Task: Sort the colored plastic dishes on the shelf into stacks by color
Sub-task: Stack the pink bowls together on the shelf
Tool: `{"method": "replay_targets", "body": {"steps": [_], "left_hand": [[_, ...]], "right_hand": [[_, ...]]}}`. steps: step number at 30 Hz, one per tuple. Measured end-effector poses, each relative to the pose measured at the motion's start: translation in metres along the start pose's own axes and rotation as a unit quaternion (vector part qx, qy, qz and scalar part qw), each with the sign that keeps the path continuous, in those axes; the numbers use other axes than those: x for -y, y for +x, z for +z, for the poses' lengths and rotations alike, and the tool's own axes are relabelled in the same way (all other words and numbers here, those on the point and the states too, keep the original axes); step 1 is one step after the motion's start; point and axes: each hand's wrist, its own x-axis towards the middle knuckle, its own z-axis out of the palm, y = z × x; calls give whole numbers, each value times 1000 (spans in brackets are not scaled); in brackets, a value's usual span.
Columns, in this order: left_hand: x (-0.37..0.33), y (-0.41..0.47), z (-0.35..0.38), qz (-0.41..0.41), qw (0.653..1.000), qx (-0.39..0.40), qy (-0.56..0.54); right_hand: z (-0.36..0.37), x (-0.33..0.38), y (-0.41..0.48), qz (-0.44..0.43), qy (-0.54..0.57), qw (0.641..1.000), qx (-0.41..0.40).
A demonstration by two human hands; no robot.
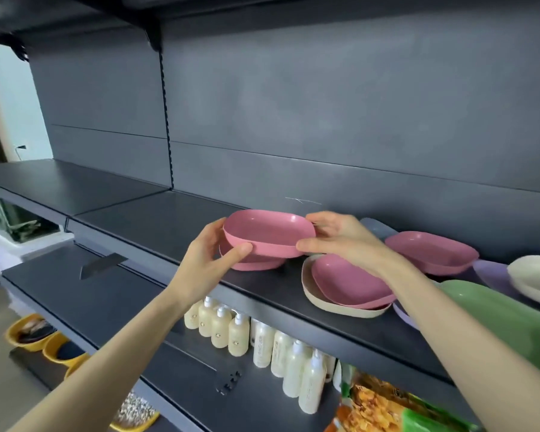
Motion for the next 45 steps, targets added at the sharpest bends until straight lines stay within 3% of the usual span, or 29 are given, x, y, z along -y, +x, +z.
{"method": "replay_targets", "body": {"steps": [13,24,31,41,45], "left_hand": [[74,55,-35,-66,995,70,33],[106,98,-53,-59,979,195,29],[121,129,-64,-54,963,265,-5],[135,168,-74,-23,956,290,-29],[140,171,-74,-14,956,293,-32]], "right_hand": [[26,-16,83,80,-163,978,106],[47,-17,84,114,-228,967,-7],[67,-19,87,143,-200,967,-59],[87,-22,110,125,-133,974,-134],[89,-22,112,119,-115,978,-125]]}}
